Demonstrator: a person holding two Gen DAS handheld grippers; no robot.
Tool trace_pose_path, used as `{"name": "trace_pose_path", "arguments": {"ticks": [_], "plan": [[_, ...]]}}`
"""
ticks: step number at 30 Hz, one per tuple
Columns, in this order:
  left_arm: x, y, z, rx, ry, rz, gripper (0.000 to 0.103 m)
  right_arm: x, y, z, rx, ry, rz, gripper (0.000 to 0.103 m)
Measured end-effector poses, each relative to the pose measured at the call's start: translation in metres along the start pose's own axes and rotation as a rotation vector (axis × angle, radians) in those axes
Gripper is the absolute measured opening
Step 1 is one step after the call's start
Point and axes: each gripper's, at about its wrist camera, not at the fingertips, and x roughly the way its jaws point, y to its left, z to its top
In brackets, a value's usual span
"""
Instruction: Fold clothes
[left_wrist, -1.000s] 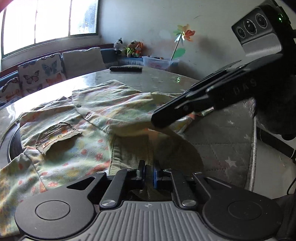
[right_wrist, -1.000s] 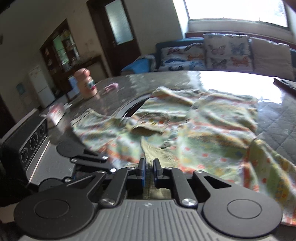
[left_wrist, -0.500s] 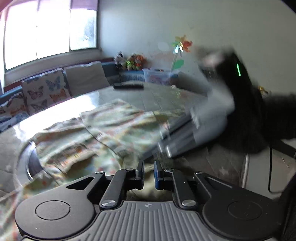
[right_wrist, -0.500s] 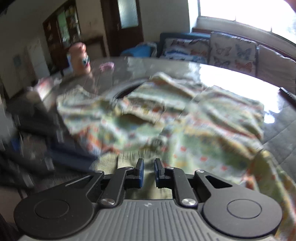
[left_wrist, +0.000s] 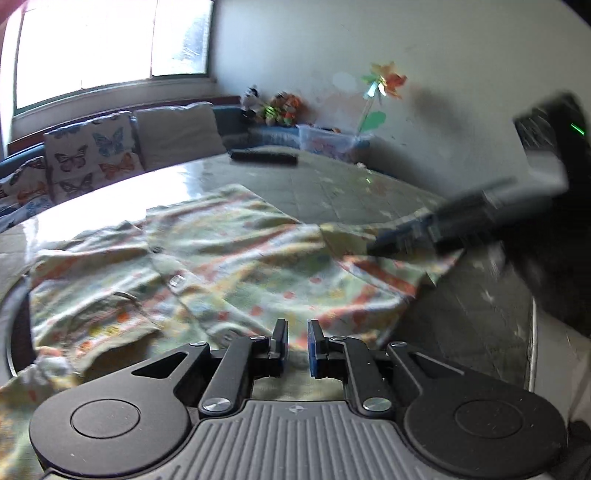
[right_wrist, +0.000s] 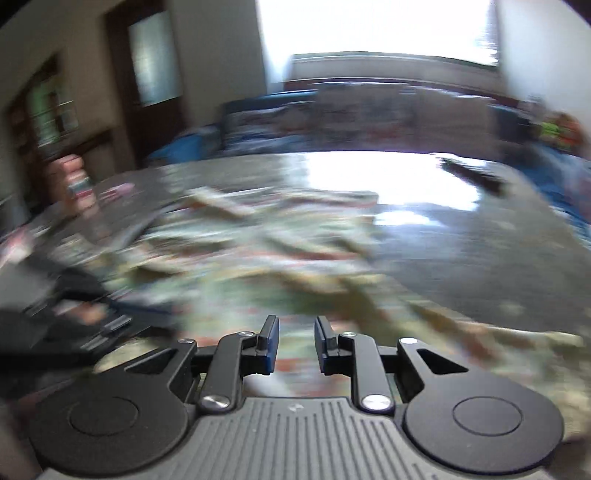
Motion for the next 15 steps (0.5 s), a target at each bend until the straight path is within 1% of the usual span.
{"name": "trace_pose_path", "arguments": {"ticks": [2,3,4,5,6,7,9,11,15], "plan": [[0.004,-0.003,-0.004,0.014,0.016,-0.005,0.012,0.002,-0.032,0.000,0.091,0.005,-0.101,0.021],[0.004,-0.003,-0.004,0.016,0.018,-0.005,0.012,0.003,-0.042,0.000,0.119,0.008,-0.136,0.021],[0.005,-0.004,-0.005,0.018,0.020,-0.005,0.012,0.004,-0.058,-0.003,0.153,0.015,-0.218,0.021],[0.005,-0.004,-0.005,0.020,0.022,-0.006,0.012,0.005,-0.064,-0.004,0.163,0.019,-0.256,0.021],[0.005,-0.004,-0.006,0.021,0.024,-0.006,0.012,0.007,-0.076,-0.008,0.179,0.026,-0.326,0.021],[0.006,-0.004,-0.006,0.023,0.025,-0.006,0.012,0.009,-0.086,-0.010,0.194,0.030,-0.366,0.021],[0.006,-0.005,-0.007,0.027,0.028,-0.006,0.012,0.016,-0.102,-0.013,0.218,0.052,-0.398,0.021],[0.006,-0.005,-0.006,0.030,0.030,-0.006,0.012,0.023,-0.113,-0.014,0.226,0.037,-0.399,0.025],[0.007,-0.005,-0.007,0.030,0.032,-0.005,0.013,0.039,-0.128,-0.002,0.230,0.015,-0.386,0.025]]}}
